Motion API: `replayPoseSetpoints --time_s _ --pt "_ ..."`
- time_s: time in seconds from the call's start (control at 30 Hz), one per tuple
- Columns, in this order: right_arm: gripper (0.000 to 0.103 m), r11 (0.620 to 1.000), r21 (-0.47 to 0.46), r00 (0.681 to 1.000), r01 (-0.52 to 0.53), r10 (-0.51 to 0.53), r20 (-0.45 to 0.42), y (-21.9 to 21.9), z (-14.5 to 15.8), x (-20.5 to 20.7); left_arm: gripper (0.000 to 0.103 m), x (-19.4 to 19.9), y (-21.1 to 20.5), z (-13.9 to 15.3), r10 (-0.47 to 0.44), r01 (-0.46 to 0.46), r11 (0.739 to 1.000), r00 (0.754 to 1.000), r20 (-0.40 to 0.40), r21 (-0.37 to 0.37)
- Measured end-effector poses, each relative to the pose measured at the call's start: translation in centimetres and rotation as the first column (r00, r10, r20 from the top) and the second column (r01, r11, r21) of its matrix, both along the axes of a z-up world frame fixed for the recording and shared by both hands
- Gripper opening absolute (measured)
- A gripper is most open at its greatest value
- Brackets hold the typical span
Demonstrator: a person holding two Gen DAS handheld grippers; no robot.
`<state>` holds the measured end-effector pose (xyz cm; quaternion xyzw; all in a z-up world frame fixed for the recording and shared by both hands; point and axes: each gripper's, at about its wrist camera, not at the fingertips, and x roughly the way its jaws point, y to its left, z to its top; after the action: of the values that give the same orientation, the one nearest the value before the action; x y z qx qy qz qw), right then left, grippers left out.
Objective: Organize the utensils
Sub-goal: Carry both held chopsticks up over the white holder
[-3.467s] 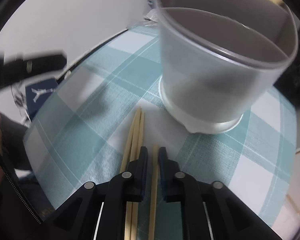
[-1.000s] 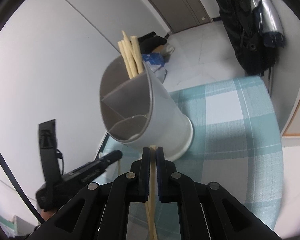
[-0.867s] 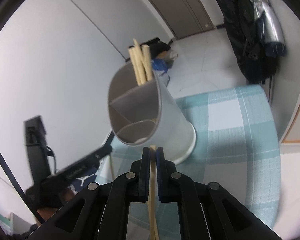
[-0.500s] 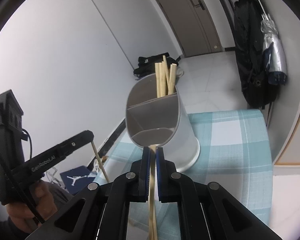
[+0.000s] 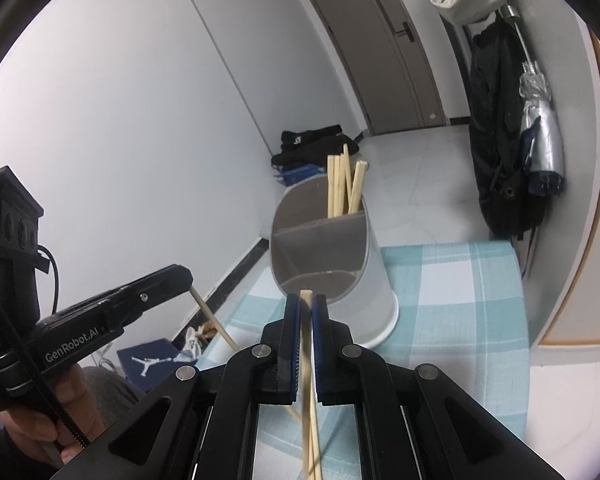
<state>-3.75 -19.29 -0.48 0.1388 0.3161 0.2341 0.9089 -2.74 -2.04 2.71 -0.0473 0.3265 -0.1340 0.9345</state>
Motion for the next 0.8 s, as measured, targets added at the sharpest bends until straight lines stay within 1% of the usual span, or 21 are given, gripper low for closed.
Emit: replayPoseSetpoints --time_s 0.2,0.4,0.57,0.63,0.8 --pt "0.005 0.998 0.049 0.999 0.041 -0.040 -0.011 -1.3 0.2 -0.1 0.000 -0.5 0.1 1.7 -0.029 0.029 1.000 0.999 0.023 0.004" --pt "0.005 0.996 0.069 0.998 0.054 -0.056 0.034 -2.2 2.2 0.1 0.000 0.1 -0.1 3.3 -0.057 0.057 0.998 0.998 0.028 -0.004" --pt "0.005 0.995 0.079 0.995 0.067 -0.073 0.066 -2.6 4.4 1.3 0.000 1.0 -0.2 5.4 -0.076 0.077 0.996 0.996 0.037 -0.033" --pt "0.005 0.994 0.087 0.994 0.073 -0.080 0.077 -2.8 5.3 1.9 0.000 1.7 -0.2 6.4 -0.081 0.083 0.995 0.996 0.038 -0.051" --pt "0.005 0.991 0.098 0.987 0.087 -0.099 0.125 -3.1 8.4 4.1 0.000 4.4 -0.7 9.6 -0.080 0.086 0.992 0.994 0.071 -0.095"
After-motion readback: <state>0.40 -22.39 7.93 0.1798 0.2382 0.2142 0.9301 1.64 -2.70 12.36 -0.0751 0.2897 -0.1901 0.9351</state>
